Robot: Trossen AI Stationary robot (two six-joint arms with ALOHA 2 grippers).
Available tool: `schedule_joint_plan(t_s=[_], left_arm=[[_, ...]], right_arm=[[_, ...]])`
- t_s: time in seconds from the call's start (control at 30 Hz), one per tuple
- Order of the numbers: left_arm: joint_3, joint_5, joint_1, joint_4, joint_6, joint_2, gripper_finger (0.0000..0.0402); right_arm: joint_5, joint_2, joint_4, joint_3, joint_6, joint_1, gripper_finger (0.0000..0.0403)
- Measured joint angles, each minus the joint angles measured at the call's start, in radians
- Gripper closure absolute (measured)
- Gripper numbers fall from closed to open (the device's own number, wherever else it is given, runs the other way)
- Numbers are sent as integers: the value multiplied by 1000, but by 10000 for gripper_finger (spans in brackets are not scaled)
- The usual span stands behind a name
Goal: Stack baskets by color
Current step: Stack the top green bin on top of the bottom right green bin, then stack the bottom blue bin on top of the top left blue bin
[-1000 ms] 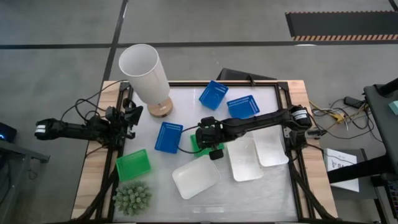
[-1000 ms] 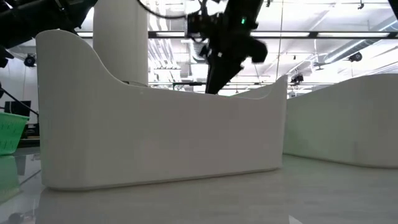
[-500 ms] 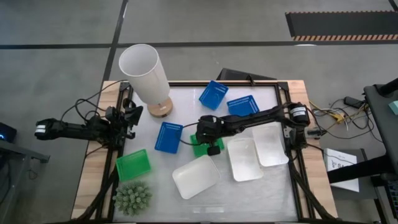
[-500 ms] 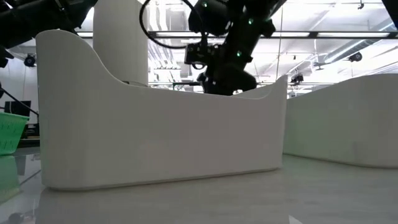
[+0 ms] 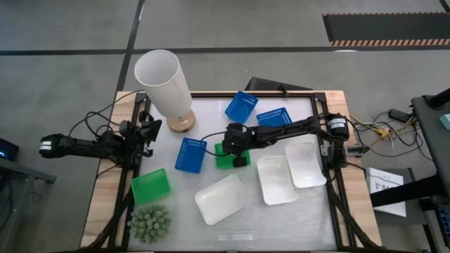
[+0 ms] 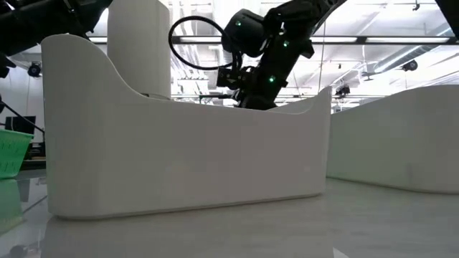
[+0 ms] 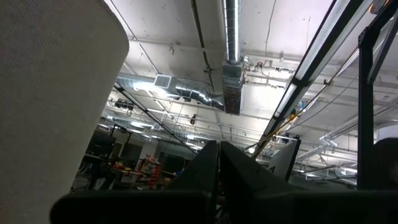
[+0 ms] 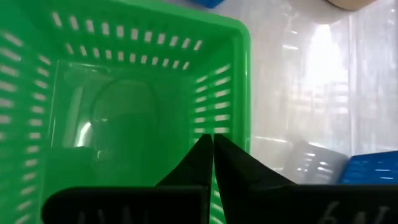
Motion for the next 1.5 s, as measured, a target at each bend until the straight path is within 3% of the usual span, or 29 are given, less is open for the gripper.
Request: schedule_joint_plan(t_s=[0.23,0.47,0.6,0.73,1.03,1.5], left_arm=[[0,0,0,0,0,0,402],[13,0,0,-49,-53,25,402],[47,3,-6,-60,-55,86,402],[89,7,-23,-60,-56,164,402],[210,11,-101,-71,-57,348,402],[393,11,-191,-62,-55,606,402]], right_arm=[[38,-45,-26,0,-39,-6,394],[46,-179,-49,-42,-26,19,394],[42,-281,46,-156,-15,48,394],[-30,-401,231,-332,-8,57,394],[-39,-635,616,-647,-27,56,394],[-62,-913,632,-795,-45,56,394]])
